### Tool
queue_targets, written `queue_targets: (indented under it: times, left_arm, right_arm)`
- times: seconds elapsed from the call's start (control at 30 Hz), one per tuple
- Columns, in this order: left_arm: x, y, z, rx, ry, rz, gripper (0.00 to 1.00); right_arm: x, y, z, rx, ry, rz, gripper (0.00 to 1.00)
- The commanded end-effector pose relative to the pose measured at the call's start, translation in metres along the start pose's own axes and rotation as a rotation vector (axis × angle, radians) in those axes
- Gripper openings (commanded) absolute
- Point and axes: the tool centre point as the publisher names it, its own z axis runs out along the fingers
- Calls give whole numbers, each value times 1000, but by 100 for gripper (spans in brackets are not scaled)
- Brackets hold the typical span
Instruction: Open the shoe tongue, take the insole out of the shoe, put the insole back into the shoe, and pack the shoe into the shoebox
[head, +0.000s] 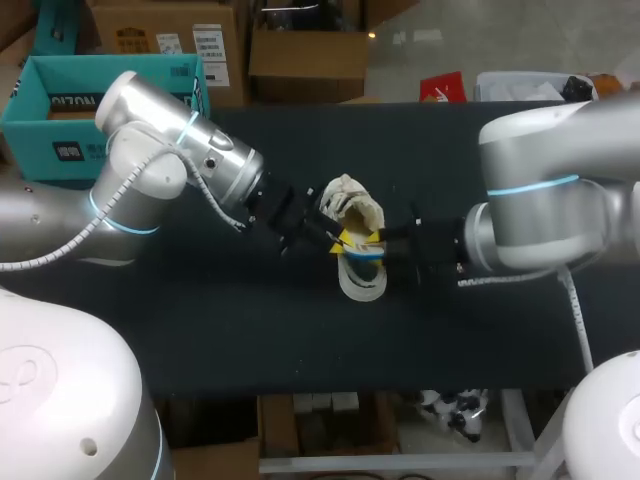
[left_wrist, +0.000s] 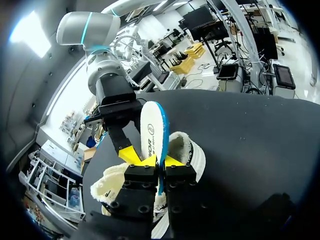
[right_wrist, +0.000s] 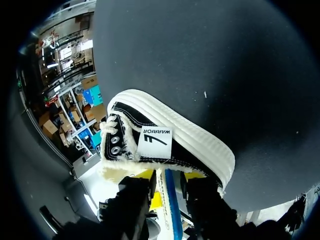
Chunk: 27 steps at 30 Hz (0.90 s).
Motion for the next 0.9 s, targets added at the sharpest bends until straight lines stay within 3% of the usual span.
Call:
queue_targets:
  times: [0.03,0.2,0.5,0.9]
  left_arm:
    - [-1,4,3,0,-5,-5,0]
    - [-3,8,4,0,-13,-13,0]
    - [-5,13,8,-6,-11,-21,0]
    - [-14,42,9,-20,-19,-96,0]
  right_arm:
    - [-4,-17,-19,-34,10,-5,42]
    - [-5,-19,-20,-34,9,-8,0]
    - [-3,-13,-12,-11,11,-25,0]
    - [8,6,8,-20,-16,-52,0]
